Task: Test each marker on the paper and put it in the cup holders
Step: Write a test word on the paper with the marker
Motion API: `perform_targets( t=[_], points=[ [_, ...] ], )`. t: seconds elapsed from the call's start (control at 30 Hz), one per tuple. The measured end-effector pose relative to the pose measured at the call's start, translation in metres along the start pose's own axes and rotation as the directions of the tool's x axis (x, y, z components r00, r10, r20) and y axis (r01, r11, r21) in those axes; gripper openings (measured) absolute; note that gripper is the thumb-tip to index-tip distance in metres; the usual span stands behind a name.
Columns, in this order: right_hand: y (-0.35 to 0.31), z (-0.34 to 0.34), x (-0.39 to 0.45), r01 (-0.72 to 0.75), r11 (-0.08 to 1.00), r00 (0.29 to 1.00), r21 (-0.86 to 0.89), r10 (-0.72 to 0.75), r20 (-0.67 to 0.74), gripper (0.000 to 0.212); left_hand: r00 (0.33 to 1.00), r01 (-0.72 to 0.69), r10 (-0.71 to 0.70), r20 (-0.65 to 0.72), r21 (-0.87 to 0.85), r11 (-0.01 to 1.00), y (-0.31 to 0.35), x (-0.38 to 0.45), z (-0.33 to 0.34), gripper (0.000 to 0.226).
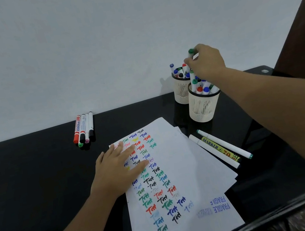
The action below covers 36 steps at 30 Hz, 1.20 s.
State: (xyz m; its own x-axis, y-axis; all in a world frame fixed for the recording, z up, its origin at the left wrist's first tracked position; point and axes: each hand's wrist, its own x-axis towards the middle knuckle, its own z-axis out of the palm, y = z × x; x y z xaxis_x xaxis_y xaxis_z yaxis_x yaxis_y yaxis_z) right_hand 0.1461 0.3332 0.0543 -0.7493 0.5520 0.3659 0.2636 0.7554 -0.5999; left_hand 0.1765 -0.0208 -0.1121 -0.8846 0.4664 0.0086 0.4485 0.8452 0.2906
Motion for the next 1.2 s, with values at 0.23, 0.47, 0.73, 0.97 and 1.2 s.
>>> perform_targets(
  t=[0.23, 0.47, 0.73, 0.97, 1.2],
  points=[
    [0.003, 0.005, 0.002, -0.012, 1.000, 1.000, 0.001, 0.012, 0.014, 0.037, 1.000, -0.001, 0.001, -0.001, -0.002, 1.000, 0.001, -0.001, -0.001, 0.091],
    [-0.006, 0.002, -0.010, 0.143, 0.986, 0.987, -0.079, -0.148, -0.056, 0.033, 1.000, -0.006, 0.006, -0.021, -0.016, 1.000, 0.001, -0.001, -0.001, 0.091],
    [-0.046, 0.010, -0.055, 0.413, 0.899, 0.906, -0.148, -0.421, -0.031, 0.020, 0.998, 0.018, -0.028, -0.065, -0.148, 0.989, 0.005, -0.005, -0.005, 0.091],
    [-0.067, 0.080, -0.128, 0.624, 0.780, 0.705, -0.041, -0.539, 0.461, 0.026, 0.966, 0.054, -0.113, -0.233, -0.244, 0.968, 0.008, -0.014, -0.007, 0.078],
    [-0.086, 0.150, -0.141, 0.718, 0.694, 0.555, -0.051, -0.526, 0.645, 0.053, 0.958, 0.019, -0.091, -0.271, -0.255, 0.967, 0.008, -0.014, -0.007, 0.067]
  ],
)
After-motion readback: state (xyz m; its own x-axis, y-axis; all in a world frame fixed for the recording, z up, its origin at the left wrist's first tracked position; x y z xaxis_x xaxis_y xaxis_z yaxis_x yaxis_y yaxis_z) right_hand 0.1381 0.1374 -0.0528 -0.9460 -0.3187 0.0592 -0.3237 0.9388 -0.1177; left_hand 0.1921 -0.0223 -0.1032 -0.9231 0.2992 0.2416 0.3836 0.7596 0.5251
